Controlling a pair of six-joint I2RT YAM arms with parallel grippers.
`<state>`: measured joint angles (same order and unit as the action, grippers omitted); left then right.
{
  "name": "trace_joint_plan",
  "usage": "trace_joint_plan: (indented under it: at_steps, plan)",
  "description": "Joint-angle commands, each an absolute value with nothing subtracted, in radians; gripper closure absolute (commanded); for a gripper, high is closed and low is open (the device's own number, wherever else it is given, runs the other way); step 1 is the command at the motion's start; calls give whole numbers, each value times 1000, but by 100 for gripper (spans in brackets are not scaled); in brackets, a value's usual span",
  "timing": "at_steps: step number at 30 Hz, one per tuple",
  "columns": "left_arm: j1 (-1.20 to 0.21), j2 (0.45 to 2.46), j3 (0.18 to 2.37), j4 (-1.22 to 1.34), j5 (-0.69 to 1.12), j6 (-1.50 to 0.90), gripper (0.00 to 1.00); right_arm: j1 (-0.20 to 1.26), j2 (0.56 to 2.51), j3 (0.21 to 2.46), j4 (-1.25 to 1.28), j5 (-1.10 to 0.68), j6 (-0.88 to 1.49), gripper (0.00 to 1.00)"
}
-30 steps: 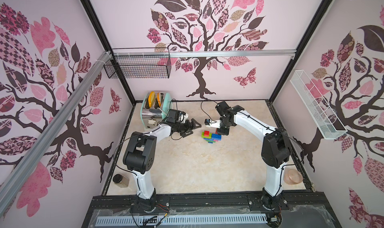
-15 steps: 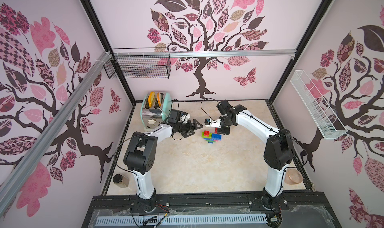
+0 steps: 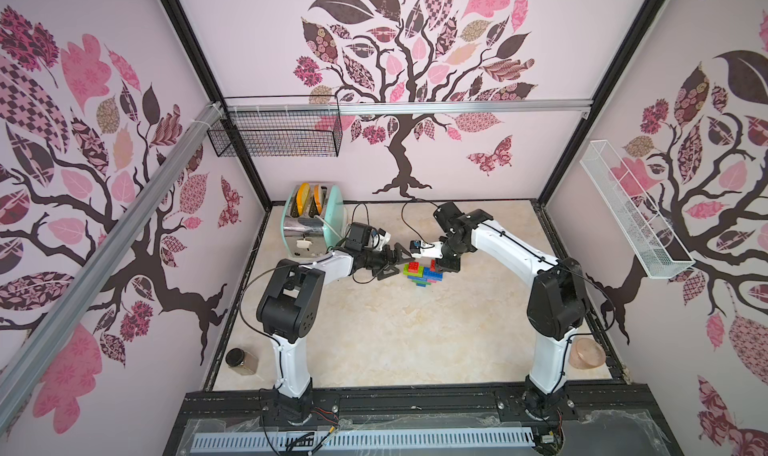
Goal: Assemble a heart with lego
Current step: Assemble the lego brick with the lego brick.
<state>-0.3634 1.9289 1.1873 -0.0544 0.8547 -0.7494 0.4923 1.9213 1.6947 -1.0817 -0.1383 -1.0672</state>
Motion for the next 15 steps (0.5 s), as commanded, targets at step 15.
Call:
trace_joint_plan:
  at_steps: [15]
  plan:
    - [-374,1963,1130,109,932,-843,9,487,1892,1685,-1078,-149,-1062,75]
